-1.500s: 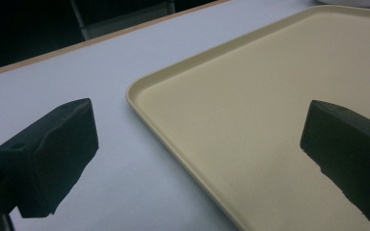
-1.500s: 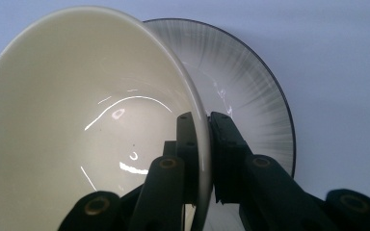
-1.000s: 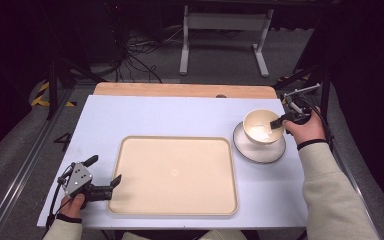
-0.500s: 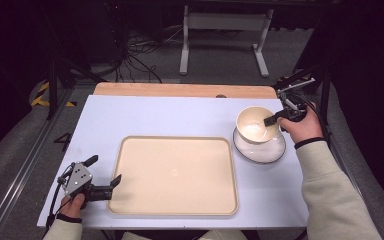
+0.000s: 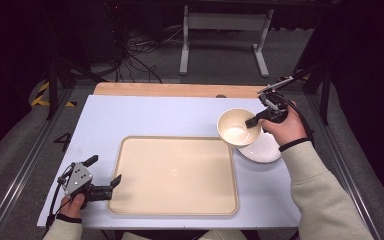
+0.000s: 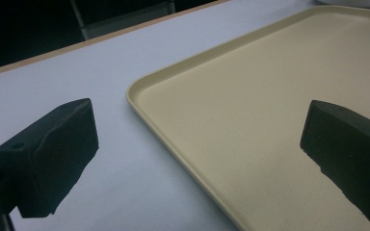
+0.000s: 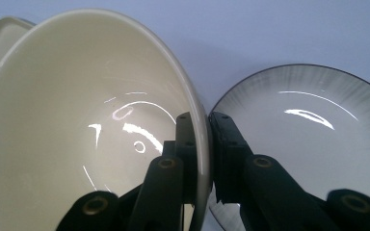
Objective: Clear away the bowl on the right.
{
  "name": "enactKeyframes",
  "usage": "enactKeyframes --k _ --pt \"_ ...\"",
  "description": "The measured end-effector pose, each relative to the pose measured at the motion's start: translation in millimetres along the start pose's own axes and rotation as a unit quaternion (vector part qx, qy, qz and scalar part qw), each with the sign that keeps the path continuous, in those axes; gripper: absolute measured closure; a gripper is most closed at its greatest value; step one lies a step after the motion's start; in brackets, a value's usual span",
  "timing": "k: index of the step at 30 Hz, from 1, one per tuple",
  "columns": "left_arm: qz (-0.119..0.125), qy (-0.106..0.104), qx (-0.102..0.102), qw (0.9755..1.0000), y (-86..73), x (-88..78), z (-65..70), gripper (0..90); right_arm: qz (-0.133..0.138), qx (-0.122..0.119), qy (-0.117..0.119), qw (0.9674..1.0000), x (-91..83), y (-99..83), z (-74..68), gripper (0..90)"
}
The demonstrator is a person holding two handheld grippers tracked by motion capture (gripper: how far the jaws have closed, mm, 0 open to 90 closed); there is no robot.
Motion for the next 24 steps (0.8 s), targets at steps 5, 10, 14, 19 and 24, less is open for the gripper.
enactKeyframes --k 5,10,14,19,24 --pt "0.0 0.001 0.0 1.0 0.1 -0.1 -0.3 0.4 -0.004 -0.012 0.024 0.9996 8.6 4.2 -19.9 82.7" --pt "0.0 0.0 0.001 1.0 0.0 -0.3 -0.2 0.4 -0.011 -0.027 0.037 0.9989 15.7 8.4 -38.5 82.6" --pt "0.002 0.0 0.001 1.0 0.2 -0.3 -0.3 0.4 -0.015 -0.042 0.055 0.9975 24.7 12.7 -60.2 82.6" --pt "0.002 0.001 0.0 1.0 0.2 -0.4 -0.4 0.4 -0.022 -0.054 0.068 0.996 33.2 14.7 -75.5 82.6" --pt "0.001 0.0 0.0 1.0 0.1 -0.5 -0.5 0.4 -0.03 -0.071 0.082 0.9937 45.6 19.1 -97.8 82.6"
Point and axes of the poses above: each handheld gripper's, and its own axes: x roughly forward along the jaws, y roughly out of its top, z roughly to its right, the point moved 8 cm from there along x, roughly forward along the jaws, and after that the axes turned 10 degrees about y, right-handed, at the moved point
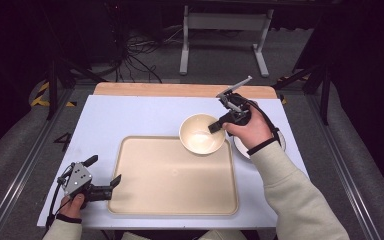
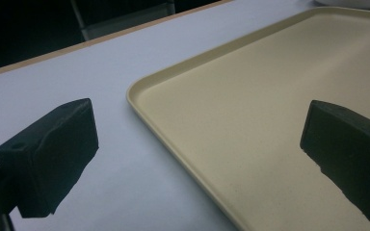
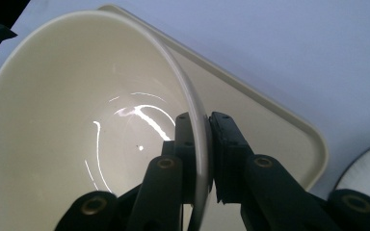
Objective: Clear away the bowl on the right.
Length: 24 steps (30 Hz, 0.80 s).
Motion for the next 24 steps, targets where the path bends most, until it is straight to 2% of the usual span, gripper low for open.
enactKeyframes --k 1,10,14,19,21,24 --pt "0.0 -0.001 -0.001 1.0 0.0 0.0 0.0 0.4 0.0 0.0 0.0 1.0 0.0 0.0 0.0 82.6" --pt "0.003 -0.001 -0.002 1.0 0.2 -0.2 -0.1 0.4 -0.011 -0.034 0.022 0.9991 20.5 14.2 -30.3 82.6" --pt "0.003 -0.001 -0.002 1.0 0.2 -0.2 -0.2 0.4 -0.008 -0.041 0.034 0.9986 25.1 16.9 -37.5 82.6" --pt "0.004 -0.002 -0.002 1.0 0.2 -0.2 0.0 0.4 -0.002 -0.053 0.033 0.998 29.2 18.6 -44.8 82.6" --pt "0.003 -0.002 -0.002 1.0 0.1 -0.3 -0.3 0.4 0.003 -0.057 0.048 0.9972 33.3 19.3 -50.5 82.7" --pt "0.003 -0.002 -0.001 1.0 0.1 -0.4 -0.1 0.4 0.001 -0.061 0.057 0.9965 39.3 19.1 -52.7 82.6"
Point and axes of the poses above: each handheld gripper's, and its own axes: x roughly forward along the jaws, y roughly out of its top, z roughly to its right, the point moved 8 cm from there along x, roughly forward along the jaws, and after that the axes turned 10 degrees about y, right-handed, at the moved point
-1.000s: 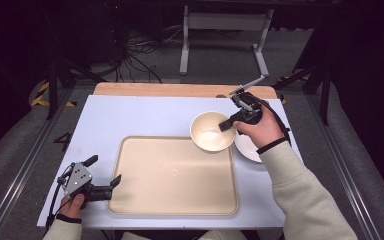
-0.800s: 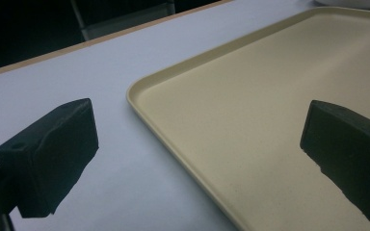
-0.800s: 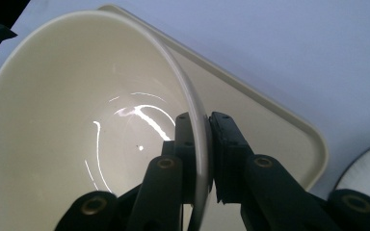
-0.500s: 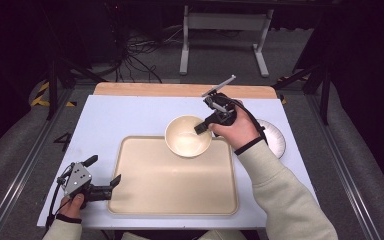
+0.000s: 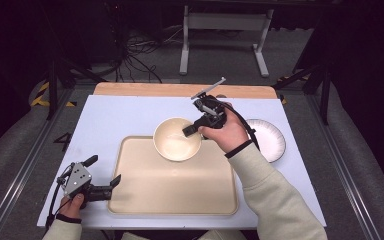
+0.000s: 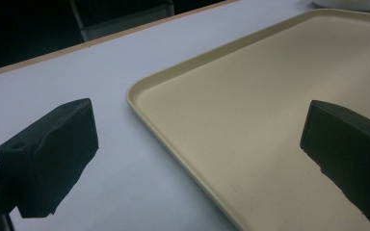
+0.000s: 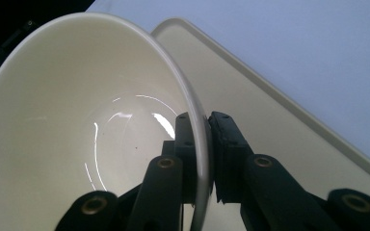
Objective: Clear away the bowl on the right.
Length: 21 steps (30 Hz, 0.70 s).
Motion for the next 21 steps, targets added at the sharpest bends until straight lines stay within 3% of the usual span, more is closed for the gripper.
enactKeyframes --k 12,21 --pt "0.003 0.0 -0.002 1.0 0.3 0.0 0.2 0.4 -0.039 0.014 0.018 0.999 45.4 -15.0 5.9 82.2" --pt "0.002 -0.001 -0.001 1.0 0.2 -0.2 0.3 0.4 -0.058 0.019 0.016 0.998 64.4 -27.6 13.6 82.0"
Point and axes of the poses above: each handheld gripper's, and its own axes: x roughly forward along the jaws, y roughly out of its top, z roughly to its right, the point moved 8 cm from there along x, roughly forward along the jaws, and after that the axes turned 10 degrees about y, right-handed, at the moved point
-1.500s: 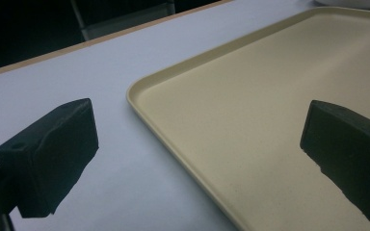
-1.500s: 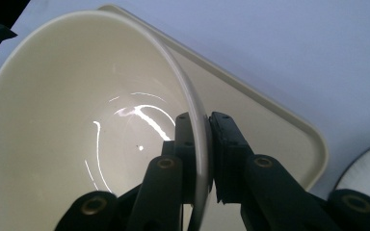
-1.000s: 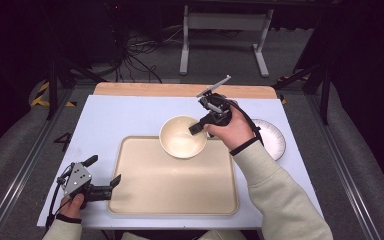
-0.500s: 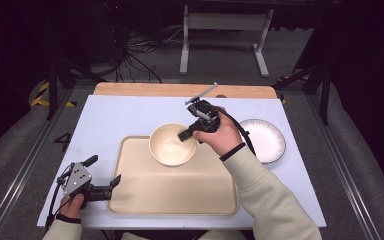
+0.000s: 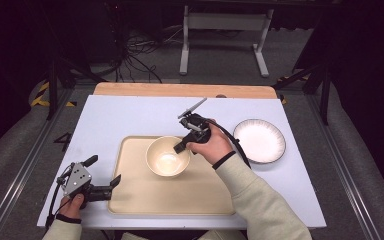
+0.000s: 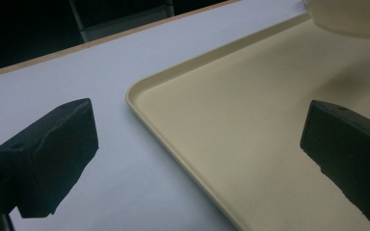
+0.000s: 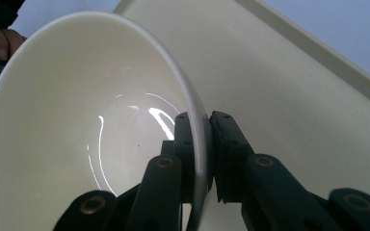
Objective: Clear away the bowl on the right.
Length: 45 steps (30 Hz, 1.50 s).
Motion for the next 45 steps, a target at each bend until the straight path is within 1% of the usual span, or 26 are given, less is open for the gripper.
enactKeyframes --k 6,11,13,14,21,28,30,32,35,37,38,40,43,44,45 --pt "0.0 0.0 0.0 1.0 0.0 0.0 0.1 0.4 -0.009 0.008 0.001 0.9999 9.5 -5.6 4.5 81.8" --pt "0.0 0.0 0.001 1.0 0.0 0.0 0.1 0.4 -0.018 0.012 -0.007 0.9997 16.7 -10.4 10.7 81.5" --pt "0.0 0.0 0.001 1.0 0.0 0.0 0.1 0.4 -0.022 0.011 -0.009 0.9997 19.4 -12.6 13.3 81.5" --pt "0.0 0.0 0.001 1.0 0.0 0.0 0.1 0.4 -0.024 0.013 -0.014 0.9995 22.2 -14.1 15.9 81.4" --pt "0.0 -0.001 0.002 1.0 0.0 -0.1 0.4 0.4 -0.033 0.017 -0.015 0.9992 28.2 -18.1 21.9 81.0" --pt "0.0 -0.001 0.002 1.0 -0.1 -0.2 0.7 0.4 -0.041 0.021 -0.023 0.9987 32.4 -22.3 27.7 80.5" --pt "0.0 0.0 0.003 1.0 0.0 -0.2 0.5 0.4 -0.042 0.021 -0.024 0.9986 33.0 -23.0 28.8 80.6" --pt "0.0 -0.001 0.002 1.0 -0.1 -0.2 0.6 0.4 -0.039 0.025 -0.017 0.9988 33.7 -23.7 30.2 80.7" --pt "0.0 0.0 0.002 1.0 -0.1 -0.2 0.6 0.4 -0.038 0.027 -0.014 0.9988 34.4 -24.2 31.6 80.9" --pt "0.0 0.0 0.002 1.0 0.0 -0.2 0.7 0.4 -0.039 0.033 -0.012 0.9986 36.1 -25.6 34.7 81.5" --pt "0.0 0.0 0.002 1.0 0.0 -0.2 0.7 0.4 -0.038 0.034 -0.006 0.9987 36.1 -26.3 35.5 81.0" --pt "0.0 0.0 0.002 1.0 -0.1 -0.2 0.7 0.4 -0.033 0.033 -0.008 0.9989 35.0 -26.4 36.5 78.3" --pt "-0.001 0.0 0.001 1.0 -0.1 0.2 0.6 0.4 -0.028 0.022 -0.019 0.9992 32.6 -26.7 37.3 73.3" --pt "-0.001 0.0 0.001 1.0 -0.1 0.2 0.6 0.4 -0.028 0.022 -0.019 0.9992 32.6 -26.7 37.3 73.3" --pt "-0.004 -0.001 0.003 1.0 -0.2 0.4 0.0 0.4 -0.024 0.017 -0.025 0.9993 31.4 -26.2 37.3 72.2"
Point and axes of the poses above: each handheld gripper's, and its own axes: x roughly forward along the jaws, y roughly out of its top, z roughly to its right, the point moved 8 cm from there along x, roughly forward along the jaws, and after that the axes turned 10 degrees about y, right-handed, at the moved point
